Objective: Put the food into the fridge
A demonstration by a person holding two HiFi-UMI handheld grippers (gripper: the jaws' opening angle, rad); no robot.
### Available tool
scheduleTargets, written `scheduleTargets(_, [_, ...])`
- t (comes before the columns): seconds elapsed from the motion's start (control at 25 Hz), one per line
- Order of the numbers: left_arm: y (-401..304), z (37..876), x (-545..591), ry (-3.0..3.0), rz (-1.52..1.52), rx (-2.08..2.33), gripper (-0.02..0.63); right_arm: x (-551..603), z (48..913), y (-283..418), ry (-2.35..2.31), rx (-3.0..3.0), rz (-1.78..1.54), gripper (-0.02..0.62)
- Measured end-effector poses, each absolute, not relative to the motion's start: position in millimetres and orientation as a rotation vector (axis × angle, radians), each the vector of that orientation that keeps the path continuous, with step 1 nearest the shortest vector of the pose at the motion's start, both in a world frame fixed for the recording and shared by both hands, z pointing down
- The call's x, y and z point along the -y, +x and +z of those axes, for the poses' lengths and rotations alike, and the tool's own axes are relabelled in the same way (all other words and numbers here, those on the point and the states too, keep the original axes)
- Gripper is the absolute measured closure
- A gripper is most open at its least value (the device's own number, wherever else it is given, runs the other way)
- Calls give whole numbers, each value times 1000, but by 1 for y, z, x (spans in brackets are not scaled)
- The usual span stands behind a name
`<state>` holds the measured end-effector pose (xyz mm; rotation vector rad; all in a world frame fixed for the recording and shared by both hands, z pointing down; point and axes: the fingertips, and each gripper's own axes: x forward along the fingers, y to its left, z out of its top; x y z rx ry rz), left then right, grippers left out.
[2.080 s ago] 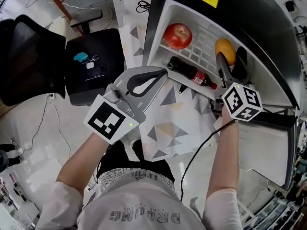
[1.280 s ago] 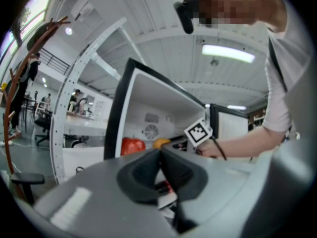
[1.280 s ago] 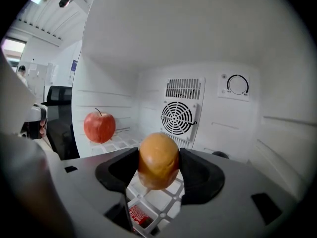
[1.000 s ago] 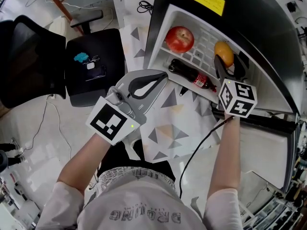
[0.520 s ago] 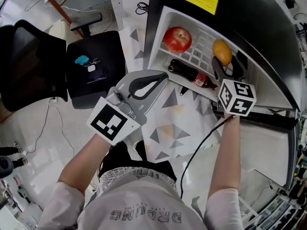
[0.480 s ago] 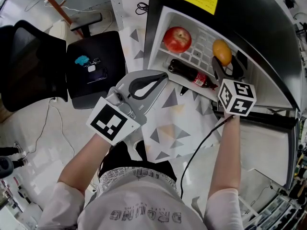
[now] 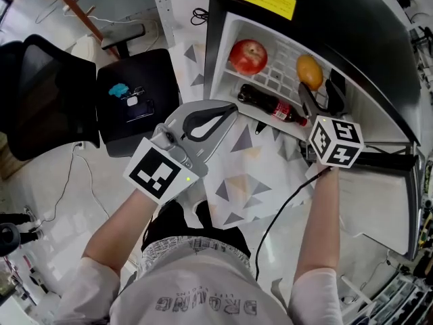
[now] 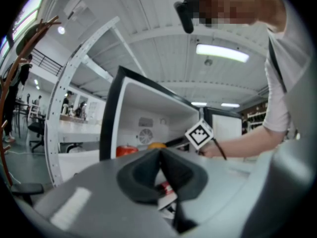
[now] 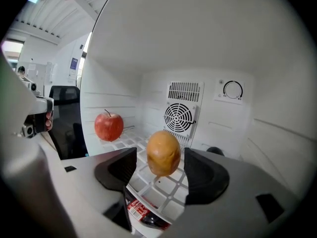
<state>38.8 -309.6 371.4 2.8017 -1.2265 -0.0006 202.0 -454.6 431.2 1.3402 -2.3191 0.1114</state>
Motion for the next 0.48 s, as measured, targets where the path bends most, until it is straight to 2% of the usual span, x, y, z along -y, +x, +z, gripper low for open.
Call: scheduleTargets(0.48, [33,343,285,2860,8,1190,597,407,400,204,1412,2380,161,328])
